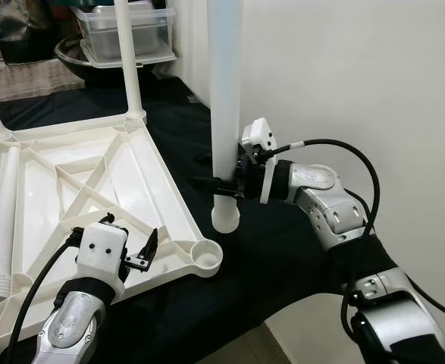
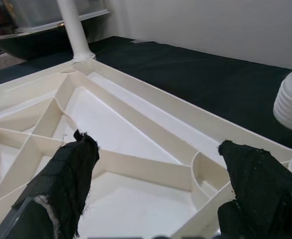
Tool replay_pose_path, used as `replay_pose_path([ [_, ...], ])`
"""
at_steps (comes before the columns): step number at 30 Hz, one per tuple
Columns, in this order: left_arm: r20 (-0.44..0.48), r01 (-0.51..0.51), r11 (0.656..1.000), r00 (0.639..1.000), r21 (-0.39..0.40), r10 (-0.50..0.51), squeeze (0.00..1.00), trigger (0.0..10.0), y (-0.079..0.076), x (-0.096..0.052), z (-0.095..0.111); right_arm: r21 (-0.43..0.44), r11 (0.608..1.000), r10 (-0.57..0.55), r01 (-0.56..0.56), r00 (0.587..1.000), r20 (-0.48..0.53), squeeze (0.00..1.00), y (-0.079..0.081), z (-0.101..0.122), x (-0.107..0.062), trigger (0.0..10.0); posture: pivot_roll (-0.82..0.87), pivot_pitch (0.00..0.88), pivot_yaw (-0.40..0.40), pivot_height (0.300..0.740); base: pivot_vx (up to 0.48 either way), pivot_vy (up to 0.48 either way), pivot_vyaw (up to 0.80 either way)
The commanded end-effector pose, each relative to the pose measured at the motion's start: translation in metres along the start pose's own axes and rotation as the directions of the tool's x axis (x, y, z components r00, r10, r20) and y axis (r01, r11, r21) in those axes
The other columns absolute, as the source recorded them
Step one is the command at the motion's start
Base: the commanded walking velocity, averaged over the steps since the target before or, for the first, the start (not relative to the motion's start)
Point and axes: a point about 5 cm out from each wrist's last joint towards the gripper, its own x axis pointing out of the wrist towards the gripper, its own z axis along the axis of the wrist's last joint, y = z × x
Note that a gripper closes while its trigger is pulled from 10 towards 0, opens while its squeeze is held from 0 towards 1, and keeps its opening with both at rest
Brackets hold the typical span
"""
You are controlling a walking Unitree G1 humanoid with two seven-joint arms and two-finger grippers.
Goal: Building children table
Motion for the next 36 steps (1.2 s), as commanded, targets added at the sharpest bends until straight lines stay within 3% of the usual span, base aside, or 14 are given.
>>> replay_pose_path([
  [1, -0.016, -0.022, 1.0, 1.0, 0.003, 0.022, 0.0, 10.0, 0.002, 0.001, -0.004, 0.007, 1.0, -0.002, 0.002, 1.0, 0.026, 0.0, 0.009, 0.001, 0.007, 10.0, 0.11, 0.0, -0.09, 0.74, 0.0, 0.0, 0.0],
  [4, -0.002, -0.004, 1.0, 1.0, 0.011, 0.005, 0.0, 10.0, 0.005, 0.007, -0.001, 0.0, 1.0, -0.029, 0.029, 0.999, 0.044, 0.0, 0.017, -0.001, 0.011, 10.0, 0.08, 0.0, -0.062, 0.74, 0.0, 0.0, 0.0],
  [11, 0.027, 0.03, 1.0, 0.999, 0.011, -0.03, 0.0, 10.0, 0.004, 0.02, 0.003, -0.019, 0.998, -0.053, 0.054, 0.997, 0.047, 0.0, 0.02, 0.0, 0.009, 10.0, 0.04, 0.0, -0.024, 0.74, 0.0, 0.0, 0.0],
  [16, 0.057, 0.071, 0.997, 0.996, 0.027, -0.073, 0.0, 10.0, 0.003, 0.03, 0.008, -0.093, 0.994, -0.048, 0.05, 0.999, 0.018, 0.0, 0.023, -0.005, 0.007, 10.0, 0.03, 0.0, -0.01, 0.74, 0.0, 0.0, 0.0],
  [21, 0.015, 0.062, 0.995, 0.998, 0.079, -0.063, 0.0, 10.0, 0.023, 0.025, 0.001, -0.086, 0.996, -0.013, 0.012, 1.0, -0.006, 0.0, 0.027, -0.009, 0.006, 10.0, 0.05, 0.0, -0.018, 0.74, 0.0, 0.0, 0.0],
  [24, -0.004, 0.064, 0.994, 0.998, 0.087, -0.064, 0.0, 10.0, 0.026, 0.02, -0.002, -0.081, 0.997, 0.001, -0.001, 1.0, -0.006, 0.0, 0.031, -0.009, 0.007, 10.0, 0.06, 0.0, -0.019, 0.74, 0.0, 0.0, 0.0],
  [29, -0.067, 0.082, 0.991, 0.995, 0.109, -0.075, 0.0, 10.0, 0.024, 0.003, -0.015, -0.062, 0.998, 0.017, -0.017, 1.0, -0.007, 0.0, 0.038, -0.013, 0.008, 10.0, 0.08, 0.0, -0.031, 0.74, 0.0, 0.0, 0.0],
  [36, -0.072, 0.082, 0.992, 0.995, 0.1, -0.075, 0.0, 10.0, 0.02, 0.002, -0.018, -0.061, 0.998, 0.028, -0.029, 0.999, -0.017, 0.0, 0.04, -0.016, 0.007, 10.0, 0.08, 0.0, -0.033, 0.74, 0.0, 0.0, 0.0],
])
